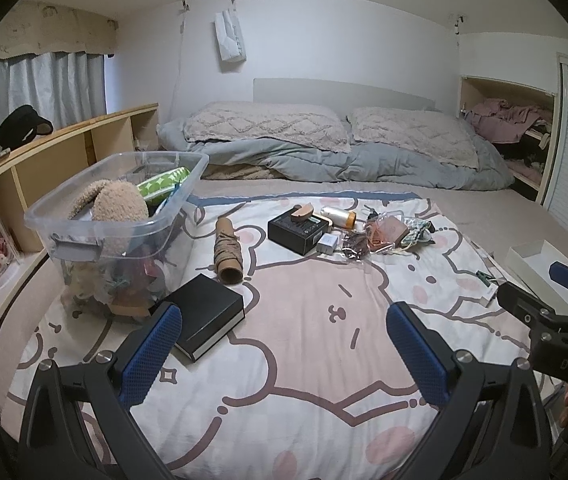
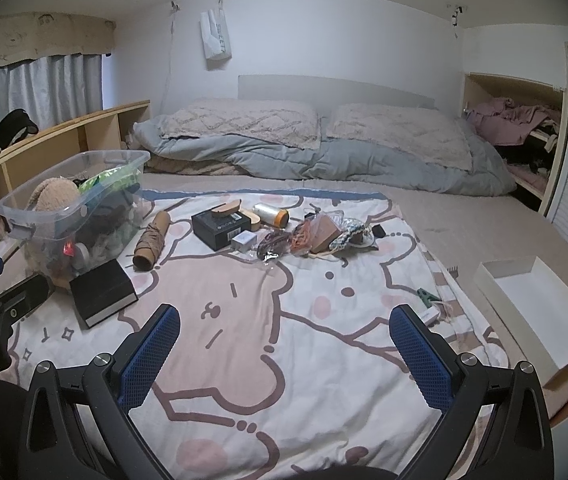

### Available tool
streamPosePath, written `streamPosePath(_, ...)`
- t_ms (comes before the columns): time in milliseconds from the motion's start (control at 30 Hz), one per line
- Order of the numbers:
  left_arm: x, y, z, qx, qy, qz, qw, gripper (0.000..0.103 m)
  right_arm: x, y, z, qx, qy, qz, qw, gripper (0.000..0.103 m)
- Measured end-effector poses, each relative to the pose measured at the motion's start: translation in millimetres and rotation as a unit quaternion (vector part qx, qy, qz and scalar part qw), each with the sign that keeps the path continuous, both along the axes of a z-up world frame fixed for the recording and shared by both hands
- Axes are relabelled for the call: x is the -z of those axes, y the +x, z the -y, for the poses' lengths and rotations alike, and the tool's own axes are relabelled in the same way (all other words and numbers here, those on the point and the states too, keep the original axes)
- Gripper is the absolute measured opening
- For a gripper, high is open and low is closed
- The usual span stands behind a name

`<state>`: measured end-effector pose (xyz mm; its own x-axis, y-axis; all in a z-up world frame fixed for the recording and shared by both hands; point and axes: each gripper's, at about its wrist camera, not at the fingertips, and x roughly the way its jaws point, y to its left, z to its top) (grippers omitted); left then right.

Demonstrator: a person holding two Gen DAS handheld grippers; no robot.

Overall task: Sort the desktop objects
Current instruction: 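Move both tools over the bed toward the bagged cords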

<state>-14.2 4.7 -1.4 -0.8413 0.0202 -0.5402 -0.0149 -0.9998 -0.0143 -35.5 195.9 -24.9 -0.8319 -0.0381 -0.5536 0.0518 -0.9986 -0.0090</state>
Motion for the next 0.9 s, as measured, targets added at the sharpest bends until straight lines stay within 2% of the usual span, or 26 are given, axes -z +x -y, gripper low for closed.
streamPosePath(900, 71, -51, 13, -0.006, 0.016, 0.079, 0.9967, 0.103, 63, -53, 16, 0.003, -0.006, 0.095, 0.995, 0.103)
